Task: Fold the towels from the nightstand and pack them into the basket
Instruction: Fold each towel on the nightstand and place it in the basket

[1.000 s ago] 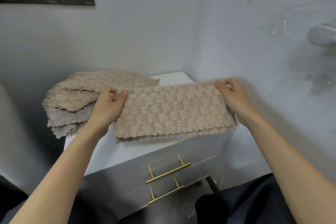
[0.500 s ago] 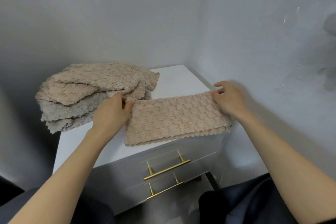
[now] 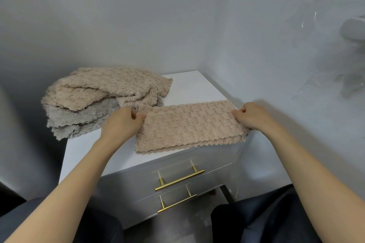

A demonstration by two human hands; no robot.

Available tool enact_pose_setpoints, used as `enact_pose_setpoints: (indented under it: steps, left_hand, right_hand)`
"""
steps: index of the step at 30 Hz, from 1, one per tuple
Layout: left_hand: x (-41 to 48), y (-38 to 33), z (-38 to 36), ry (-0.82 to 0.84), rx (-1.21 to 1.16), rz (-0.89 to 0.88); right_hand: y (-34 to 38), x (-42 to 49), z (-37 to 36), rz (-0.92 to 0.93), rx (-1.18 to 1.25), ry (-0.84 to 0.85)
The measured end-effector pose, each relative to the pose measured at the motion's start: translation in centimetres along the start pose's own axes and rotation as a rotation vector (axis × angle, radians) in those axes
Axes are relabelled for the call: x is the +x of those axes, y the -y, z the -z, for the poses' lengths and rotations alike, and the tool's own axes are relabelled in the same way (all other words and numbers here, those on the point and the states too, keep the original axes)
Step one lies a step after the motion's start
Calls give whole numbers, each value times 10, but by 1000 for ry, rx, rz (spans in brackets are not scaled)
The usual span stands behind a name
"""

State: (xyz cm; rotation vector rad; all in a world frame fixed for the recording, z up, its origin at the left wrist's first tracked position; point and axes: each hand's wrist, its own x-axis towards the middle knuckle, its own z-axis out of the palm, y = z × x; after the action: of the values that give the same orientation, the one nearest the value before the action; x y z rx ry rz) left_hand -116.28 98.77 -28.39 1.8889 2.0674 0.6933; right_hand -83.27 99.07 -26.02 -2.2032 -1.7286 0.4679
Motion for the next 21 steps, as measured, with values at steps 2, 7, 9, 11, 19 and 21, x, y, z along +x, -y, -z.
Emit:
enact_pose_setpoints:
  steps: [2, 7, 9, 11, 19, 21]
  left_hand:
    - [1, 0, -2, -14, -46, -16]
    - [0, -2, -6, -56, -136, -28]
    - [-1, -3, -7, -76, -147, -40]
    - [-2, -3, -8, -86, -148, -60]
    - [-2, 0, -5, -26, -197, -68]
    - [-2, 0, -3, -10, -211, -63]
  right_hand:
    - [1, -1, 0, 50, 11, -52]
    - [1, -6, 3, 111, 137, -133]
    - [-1, -8, 2, 119, 156, -126]
    - [-2, -11, 1, 134, 126, -128]
    - [-8, -19, 1, 190, 89, -113]
    - [-8, -21, 1, 211, 72, -93]
